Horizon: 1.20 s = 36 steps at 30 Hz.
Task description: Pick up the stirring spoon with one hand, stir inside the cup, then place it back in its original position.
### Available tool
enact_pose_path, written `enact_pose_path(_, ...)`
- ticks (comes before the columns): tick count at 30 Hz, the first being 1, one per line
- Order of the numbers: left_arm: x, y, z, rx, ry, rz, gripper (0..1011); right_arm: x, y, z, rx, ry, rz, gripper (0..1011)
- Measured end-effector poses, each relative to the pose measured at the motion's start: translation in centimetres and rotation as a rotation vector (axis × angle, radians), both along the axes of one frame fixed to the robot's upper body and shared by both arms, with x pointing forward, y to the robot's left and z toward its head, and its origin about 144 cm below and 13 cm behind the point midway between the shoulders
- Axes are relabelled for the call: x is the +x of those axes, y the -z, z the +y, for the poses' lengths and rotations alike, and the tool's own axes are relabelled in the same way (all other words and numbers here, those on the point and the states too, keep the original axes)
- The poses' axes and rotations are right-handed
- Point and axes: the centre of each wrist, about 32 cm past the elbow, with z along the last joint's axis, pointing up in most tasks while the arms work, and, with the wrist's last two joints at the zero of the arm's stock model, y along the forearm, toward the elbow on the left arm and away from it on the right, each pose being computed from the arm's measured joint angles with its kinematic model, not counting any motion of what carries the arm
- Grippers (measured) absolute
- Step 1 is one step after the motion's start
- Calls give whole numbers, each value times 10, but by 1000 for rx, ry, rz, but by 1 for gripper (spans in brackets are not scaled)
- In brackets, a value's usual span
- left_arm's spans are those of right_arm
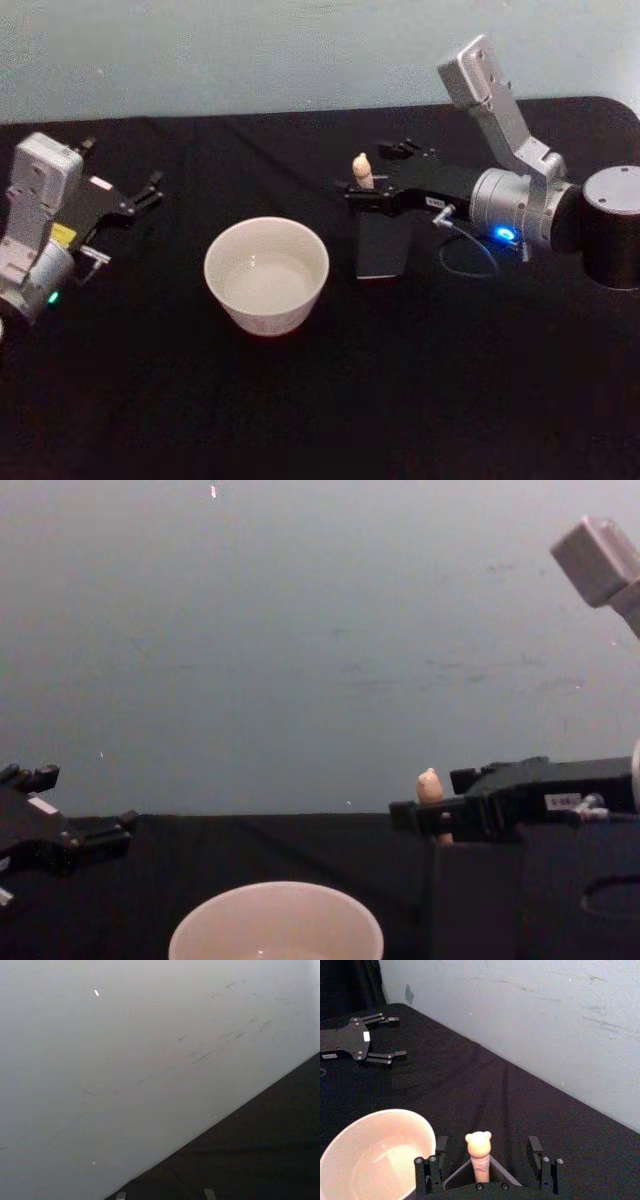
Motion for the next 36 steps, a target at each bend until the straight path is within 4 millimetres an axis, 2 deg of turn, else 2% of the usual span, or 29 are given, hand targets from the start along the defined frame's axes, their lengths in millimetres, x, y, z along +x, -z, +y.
enact_pose_path(20,0,0,0,0,0,0,1001,1,0,1,-6,0,1,1000)
enact_pose_path(25,0,0,0,0,0,0,1001,1,0,1,-6,1,1,924)
enact_pose_path(27,0,0,0,0,0,0,1001,1,0,1,-6,1,1,844)
enact_pose_path(34,0,0,0,0,0,0,1001,1,0,1,-5,1,1,683)
enact_pose_path(35,0,0,0,0,0,0,1001,1,0,1,-4,1,1,621)
enact_pose_path(36,0,0,0,0,0,0,1001,1,0,1,-4,1,1,602)
